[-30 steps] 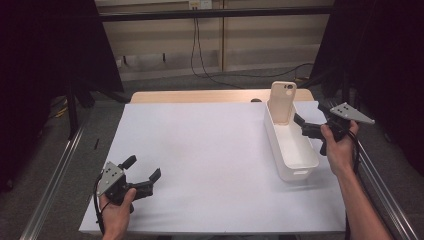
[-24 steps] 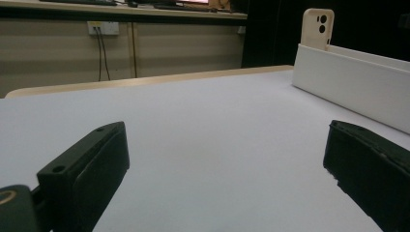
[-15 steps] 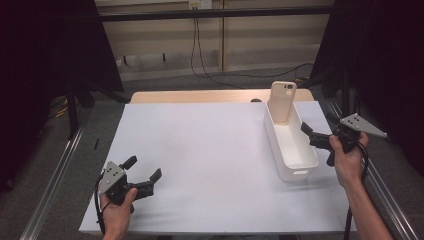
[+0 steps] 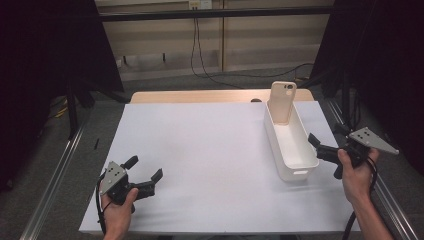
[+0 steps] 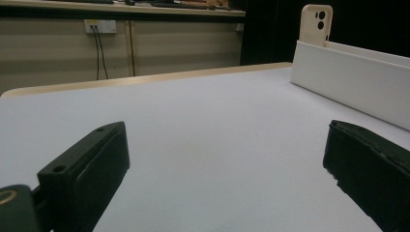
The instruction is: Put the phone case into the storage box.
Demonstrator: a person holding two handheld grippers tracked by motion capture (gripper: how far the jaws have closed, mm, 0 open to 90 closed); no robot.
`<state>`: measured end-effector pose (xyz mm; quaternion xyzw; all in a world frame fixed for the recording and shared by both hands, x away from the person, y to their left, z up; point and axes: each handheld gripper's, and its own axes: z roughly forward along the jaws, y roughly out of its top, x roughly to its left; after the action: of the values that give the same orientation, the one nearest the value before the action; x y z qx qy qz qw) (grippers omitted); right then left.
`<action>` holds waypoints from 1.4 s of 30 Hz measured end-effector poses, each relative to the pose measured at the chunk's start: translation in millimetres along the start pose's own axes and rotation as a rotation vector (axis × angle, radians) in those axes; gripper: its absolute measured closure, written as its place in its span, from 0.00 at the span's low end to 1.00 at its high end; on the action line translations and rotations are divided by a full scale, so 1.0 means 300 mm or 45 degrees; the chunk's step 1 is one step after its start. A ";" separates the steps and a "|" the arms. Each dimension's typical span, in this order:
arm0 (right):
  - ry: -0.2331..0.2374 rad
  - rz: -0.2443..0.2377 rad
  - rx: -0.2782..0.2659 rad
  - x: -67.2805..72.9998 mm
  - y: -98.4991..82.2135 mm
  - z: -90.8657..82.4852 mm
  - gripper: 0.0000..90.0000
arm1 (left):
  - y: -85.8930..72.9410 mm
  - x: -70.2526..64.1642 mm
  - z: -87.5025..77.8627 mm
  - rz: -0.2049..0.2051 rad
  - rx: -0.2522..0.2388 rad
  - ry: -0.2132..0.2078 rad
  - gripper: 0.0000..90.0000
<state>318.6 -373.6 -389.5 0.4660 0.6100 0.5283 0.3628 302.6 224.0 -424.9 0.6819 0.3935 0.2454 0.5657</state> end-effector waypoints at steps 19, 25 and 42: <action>-0.013 0.003 0.007 0.048 -0.060 -0.097 0.00 | -0.007 0.000 -0.003 -0.008 0.009 0.001 0.03; -0.019 0.006 0.002 0.066 -0.083 -0.132 0.00 | -0.006 -0.004 -0.004 -0.021 0.010 0.000 0.03; -0.058 -0.004 0.055 0.108 -0.155 -0.223 0.00 | -0.007 -0.009 -0.017 -0.002 0.022 -0.008 0.03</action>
<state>237.7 -363.6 -421.8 0.4848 0.6136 0.5037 0.3672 296.6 224.7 -425.5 0.6871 0.3943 0.2397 0.5612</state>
